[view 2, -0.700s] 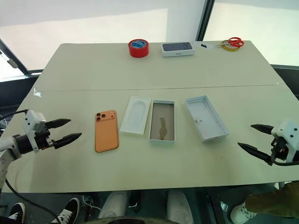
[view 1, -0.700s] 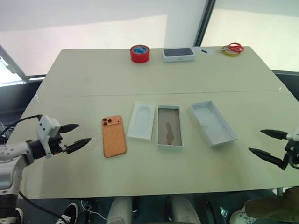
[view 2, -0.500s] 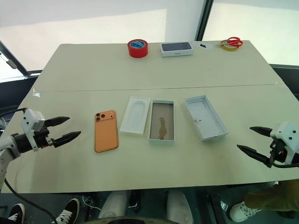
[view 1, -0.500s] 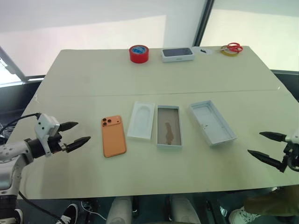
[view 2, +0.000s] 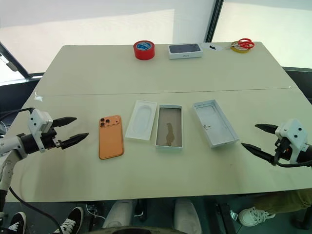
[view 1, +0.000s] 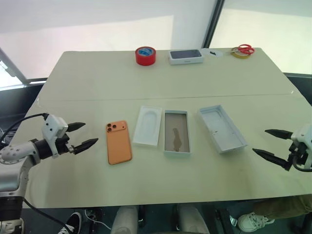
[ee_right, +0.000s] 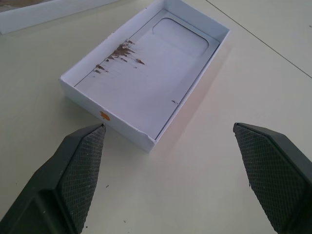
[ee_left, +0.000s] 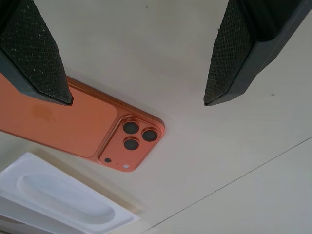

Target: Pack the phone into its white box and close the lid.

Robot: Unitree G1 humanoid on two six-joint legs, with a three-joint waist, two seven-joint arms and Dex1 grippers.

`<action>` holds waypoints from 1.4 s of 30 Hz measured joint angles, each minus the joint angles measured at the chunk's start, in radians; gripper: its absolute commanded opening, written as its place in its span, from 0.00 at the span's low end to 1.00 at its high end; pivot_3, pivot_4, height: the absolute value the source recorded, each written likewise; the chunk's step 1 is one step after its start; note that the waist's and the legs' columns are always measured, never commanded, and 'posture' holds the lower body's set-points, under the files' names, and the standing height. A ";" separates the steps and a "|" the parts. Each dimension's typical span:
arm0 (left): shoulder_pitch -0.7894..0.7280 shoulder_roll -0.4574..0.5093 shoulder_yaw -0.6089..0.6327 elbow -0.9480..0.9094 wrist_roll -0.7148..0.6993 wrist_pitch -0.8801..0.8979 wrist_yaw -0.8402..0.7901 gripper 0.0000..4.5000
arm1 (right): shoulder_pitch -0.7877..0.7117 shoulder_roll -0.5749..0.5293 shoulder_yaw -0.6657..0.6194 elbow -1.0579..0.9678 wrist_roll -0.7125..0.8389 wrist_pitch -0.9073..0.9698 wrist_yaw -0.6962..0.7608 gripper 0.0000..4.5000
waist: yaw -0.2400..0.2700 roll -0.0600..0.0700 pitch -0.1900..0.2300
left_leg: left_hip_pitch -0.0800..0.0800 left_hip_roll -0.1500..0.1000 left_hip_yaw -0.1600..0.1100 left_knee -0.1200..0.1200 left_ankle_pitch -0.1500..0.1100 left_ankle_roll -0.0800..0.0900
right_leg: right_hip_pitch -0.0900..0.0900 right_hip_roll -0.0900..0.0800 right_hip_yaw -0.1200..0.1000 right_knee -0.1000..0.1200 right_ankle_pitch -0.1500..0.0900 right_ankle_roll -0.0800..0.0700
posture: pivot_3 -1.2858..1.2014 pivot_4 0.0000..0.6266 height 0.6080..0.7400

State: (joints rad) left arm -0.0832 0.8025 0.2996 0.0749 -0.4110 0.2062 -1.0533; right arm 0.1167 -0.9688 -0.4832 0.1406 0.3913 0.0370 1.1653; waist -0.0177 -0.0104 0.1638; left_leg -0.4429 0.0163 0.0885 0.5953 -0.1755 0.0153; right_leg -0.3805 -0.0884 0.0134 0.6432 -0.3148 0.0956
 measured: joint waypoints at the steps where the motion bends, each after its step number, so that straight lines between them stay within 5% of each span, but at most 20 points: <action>1: -0.003 -0.001 0.000 0.000 -0.003 0.000 -0.002 1.00 | 0.000 0.000 0.000 0.000 -0.003 0.000 0.000 0.97 | 0.000 0.000 0.000 | 0.000 0.000 0.000 0.000 0.000 0.000 | 0.000 0.000 0.000 0.000 0.000 0.000 | 0.52 0.24 1.00; 12: -0.087 -0.090 -0.072 -0.106 0.006 0.101 0.150 1.00 | -0.140 0.004 0.131 -0.027 -0.053 0.005 -0.041 0.97 | -0.001 0.000 0.000 | 0.000 0.000 0.000 0.001 0.000 0.000 | 0.003 0.000 0.000 0.002 0.000 0.001 | 0.52 0.24 1.00; 16: -0.154 -0.129 -0.119 -0.204 -0.071 0.366 0.243 1.00 | -0.246 0.043 0.210 -0.104 -0.049 0.043 -0.055 0.97 | 0.002 0.000 0.001 | 0.000 0.000 0.000 0.003 0.000 0.000 | 0.003 0.000 -0.002 0.005 0.000 0.001 | 0.52 0.24 1.00; 27: -0.462 -0.368 -0.153 -0.094 -0.222 0.883 0.494 1.00 | -0.384 0.125 0.402 -0.197 -0.085 0.057 -0.076 0.97 | 0.008 -0.004 0.002 | -0.004 0.000 -0.004 0.017 -0.001 0.007 | 0.009 0.001 -0.008 0.005 0.002 0.005 | 0.52 0.24 1.00; 34: -0.479 -0.386 -0.252 -0.093 -0.183 0.909 0.532 1.00 | -0.386 0.125 0.407 -0.197 -0.104 0.055 -0.083 0.97 | 0.006 -0.004 0.002 | -0.003 0.000 -0.004 0.016 -0.002 0.005 | 0.010 0.001 -0.008 0.005 0.002 0.004 | 0.52 0.24 1.00; 42: -0.549 -0.462 -0.182 0.006 -0.214 1.024 0.588 1.00 | -0.376 0.124 0.406 -0.199 -0.113 0.056 -0.095 0.97 | 0.007 -0.004 0.002 | -0.003 0.000 -0.004 0.016 -0.002 0.004 | 0.010 0.000 -0.008 0.005 0.001 0.003 | 0.52 0.24 1.00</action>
State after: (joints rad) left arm -0.6318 0.3402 0.1173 0.0811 -0.6246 1.2305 -0.4651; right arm -0.2597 -0.8447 -0.0775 -0.0583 0.2785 0.0934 1.0707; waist -0.0109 -0.0141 0.1662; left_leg -0.4460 0.0163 0.0845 0.6116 -0.1778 0.0198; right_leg -0.3703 -0.0880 0.0055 0.6484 -0.3134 0.0985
